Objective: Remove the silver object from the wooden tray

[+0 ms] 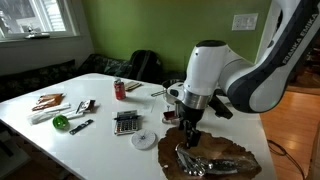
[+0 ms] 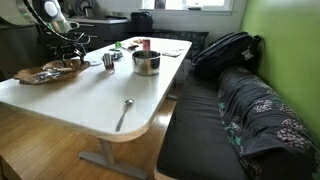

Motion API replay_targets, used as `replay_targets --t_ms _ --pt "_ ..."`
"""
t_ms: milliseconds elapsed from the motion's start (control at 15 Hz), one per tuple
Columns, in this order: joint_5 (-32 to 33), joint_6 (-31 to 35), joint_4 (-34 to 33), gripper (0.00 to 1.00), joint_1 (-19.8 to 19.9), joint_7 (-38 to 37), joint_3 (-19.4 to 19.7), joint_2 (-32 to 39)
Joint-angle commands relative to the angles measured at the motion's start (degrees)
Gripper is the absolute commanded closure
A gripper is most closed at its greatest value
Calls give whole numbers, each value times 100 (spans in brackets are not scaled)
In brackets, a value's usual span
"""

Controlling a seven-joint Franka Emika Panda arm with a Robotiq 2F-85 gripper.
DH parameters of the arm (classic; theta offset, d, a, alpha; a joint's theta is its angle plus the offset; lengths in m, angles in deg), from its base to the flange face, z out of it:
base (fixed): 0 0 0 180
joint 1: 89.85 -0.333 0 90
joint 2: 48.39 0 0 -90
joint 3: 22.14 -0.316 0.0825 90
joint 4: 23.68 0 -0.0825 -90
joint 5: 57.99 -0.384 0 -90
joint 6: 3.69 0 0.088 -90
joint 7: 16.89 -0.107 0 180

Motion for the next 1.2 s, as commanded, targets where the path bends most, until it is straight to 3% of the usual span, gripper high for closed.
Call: replay_targets --t_ms 0,400,600,800,867,1133 --pt "-235 177 -219 28 -73 94 -3 314" --pt "-565 183 -221 78 101 325 -353 316" --pt "-885 379 -173 99 496 813 -880 397" --pt "-1270 569 -110 100 1306 1600 -1802 559" --pt "-1332 582 -47 99 1750 1850 -2249 587" --pt "-1515 746 333 99 3044 2380 -3319 382"
